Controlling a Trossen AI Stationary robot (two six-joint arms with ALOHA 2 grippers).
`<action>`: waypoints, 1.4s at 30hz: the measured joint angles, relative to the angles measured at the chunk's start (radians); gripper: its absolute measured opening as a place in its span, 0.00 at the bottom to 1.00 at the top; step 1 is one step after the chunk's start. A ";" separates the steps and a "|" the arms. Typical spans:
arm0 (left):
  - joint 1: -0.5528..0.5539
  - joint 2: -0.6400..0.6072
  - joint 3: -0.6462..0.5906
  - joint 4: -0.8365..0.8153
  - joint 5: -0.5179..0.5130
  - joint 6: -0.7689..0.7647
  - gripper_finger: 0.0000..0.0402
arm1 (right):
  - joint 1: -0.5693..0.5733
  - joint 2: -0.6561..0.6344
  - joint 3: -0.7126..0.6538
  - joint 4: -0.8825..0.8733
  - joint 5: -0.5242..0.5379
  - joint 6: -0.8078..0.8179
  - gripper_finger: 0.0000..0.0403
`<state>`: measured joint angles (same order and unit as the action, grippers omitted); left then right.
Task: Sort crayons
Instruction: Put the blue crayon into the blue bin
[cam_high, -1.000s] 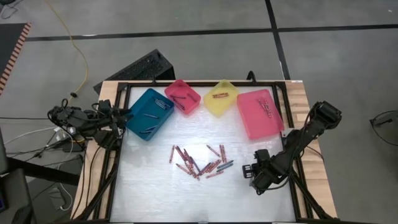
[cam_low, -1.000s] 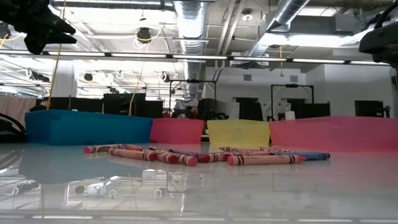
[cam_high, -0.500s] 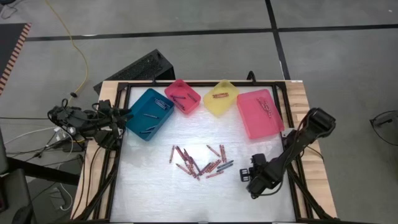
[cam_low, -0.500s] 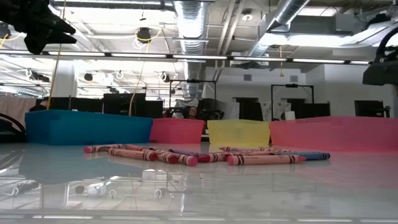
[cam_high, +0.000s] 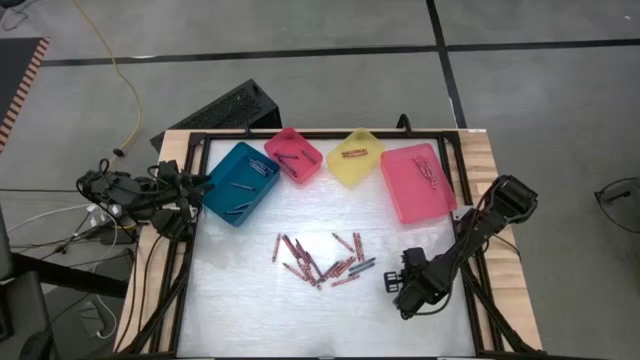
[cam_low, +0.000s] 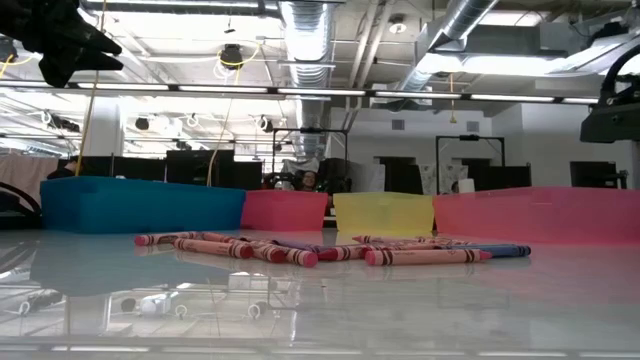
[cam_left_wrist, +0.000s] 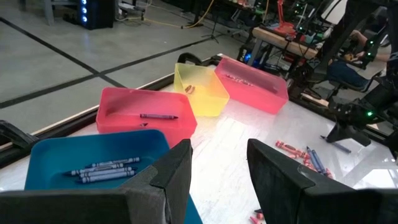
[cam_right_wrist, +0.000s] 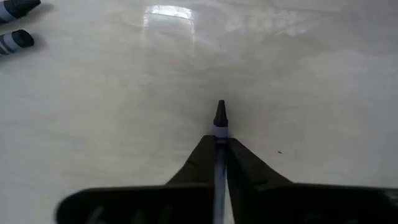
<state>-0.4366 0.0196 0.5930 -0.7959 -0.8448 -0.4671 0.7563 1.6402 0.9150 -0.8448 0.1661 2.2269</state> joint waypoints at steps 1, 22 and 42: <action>0.000 0.000 0.000 0.000 0.000 0.000 0.36 | 0.000 0.000 0.000 0.000 0.000 0.000 0.07; 0.000 0.000 0.000 0.000 -0.004 0.000 0.36 | -0.295 -0.075 0.110 0.024 0.270 -0.567 0.01; 0.000 0.000 -0.003 -0.002 -0.010 -0.018 0.36 | -0.842 0.071 0.221 1.463 0.060 -1.850 0.00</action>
<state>-0.4370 0.0196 0.5900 -0.7975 -0.8550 -0.4852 -0.0860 1.7110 1.1358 0.6177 0.2264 0.3767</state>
